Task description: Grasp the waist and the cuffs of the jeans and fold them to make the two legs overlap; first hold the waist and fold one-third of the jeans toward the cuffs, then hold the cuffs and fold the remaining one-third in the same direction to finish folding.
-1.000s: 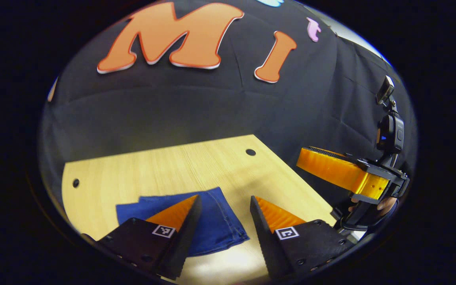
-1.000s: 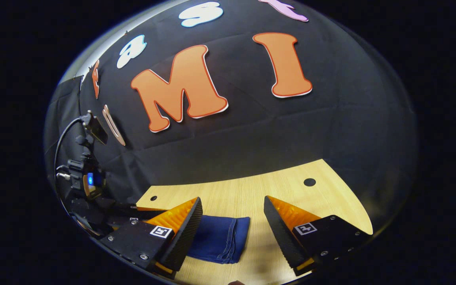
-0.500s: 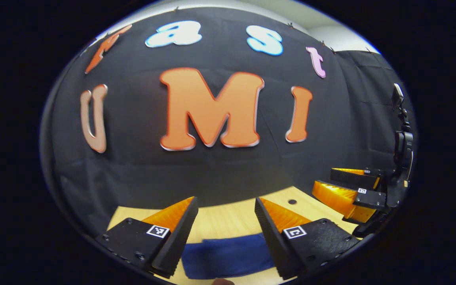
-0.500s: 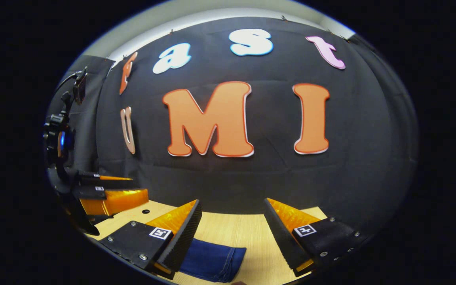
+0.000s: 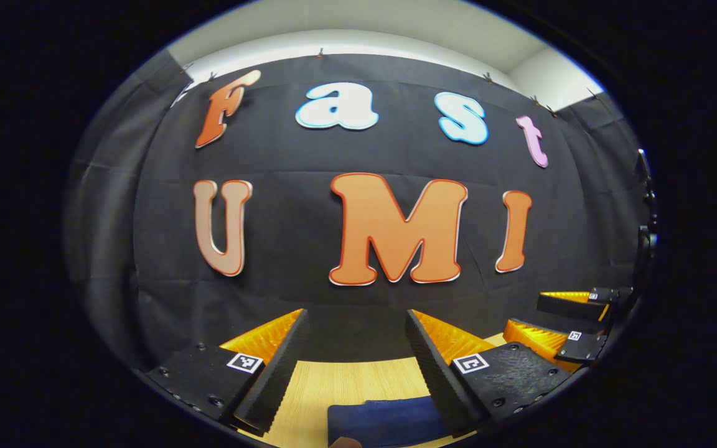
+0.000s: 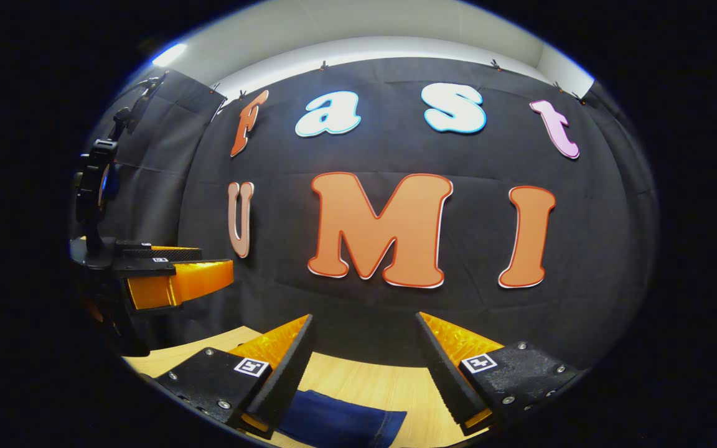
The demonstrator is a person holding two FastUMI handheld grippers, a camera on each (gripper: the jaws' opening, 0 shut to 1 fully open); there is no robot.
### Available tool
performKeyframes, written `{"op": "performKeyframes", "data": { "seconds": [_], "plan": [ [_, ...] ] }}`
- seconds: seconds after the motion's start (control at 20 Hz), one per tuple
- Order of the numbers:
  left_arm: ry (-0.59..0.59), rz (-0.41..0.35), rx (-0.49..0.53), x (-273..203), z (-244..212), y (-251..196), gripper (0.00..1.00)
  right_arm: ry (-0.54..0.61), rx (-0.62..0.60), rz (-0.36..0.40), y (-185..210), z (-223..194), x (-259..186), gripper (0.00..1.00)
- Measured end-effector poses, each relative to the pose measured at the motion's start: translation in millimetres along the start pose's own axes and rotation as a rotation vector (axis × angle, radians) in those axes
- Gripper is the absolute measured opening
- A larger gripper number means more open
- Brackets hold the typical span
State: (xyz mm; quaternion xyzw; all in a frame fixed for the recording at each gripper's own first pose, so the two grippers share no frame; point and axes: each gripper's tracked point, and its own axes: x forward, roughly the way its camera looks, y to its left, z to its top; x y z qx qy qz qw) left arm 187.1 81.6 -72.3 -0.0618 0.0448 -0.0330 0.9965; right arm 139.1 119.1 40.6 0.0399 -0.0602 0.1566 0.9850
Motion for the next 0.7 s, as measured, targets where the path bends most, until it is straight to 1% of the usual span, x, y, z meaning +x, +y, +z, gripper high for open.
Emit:
{"op": "performKeyframes", "data": {
  "seconds": [0.05,0.1,0.25,0.3,0.35,0.4,0.6,0.7],
  "plan": [
    [-0.013,0.018,0.014,-3,-1,10,0.95,0.005,-0.004,0.002,6,-2,-1,1.00],
    [-0.023,0.040,0.033,-4,-4,19,0.95,0.010,-0.006,0.011,11,-4,1,0.96],
    [-0.027,0.046,0.062,-13,-14,24,0.96,0.025,-0.003,0.030,26,-9,-1,0.97],
    [-0.043,0.054,0.072,-15,-14,29,0.95,0.027,-0.005,0.026,27,-11,0,0.97],
    [-0.045,0.064,0.085,-17,-14,32,0.97,0.026,-0.007,0.023,28,-11,0,0.97],
    [-0.042,0.064,0.090,-18,-19,33,0.96,0.026,-0.009,0.020,29,-12,1,0.97],
    [-0.027,0.060,0.052,-21,-32,40,0.96,0.048,0.020,0.011,36,-22,1,0.97],
    [-0.031,0.053,0.042,-21,-32,43,0.96,0.034,0.025,0.015,39,-20,-1,0.97]
  ]
}}
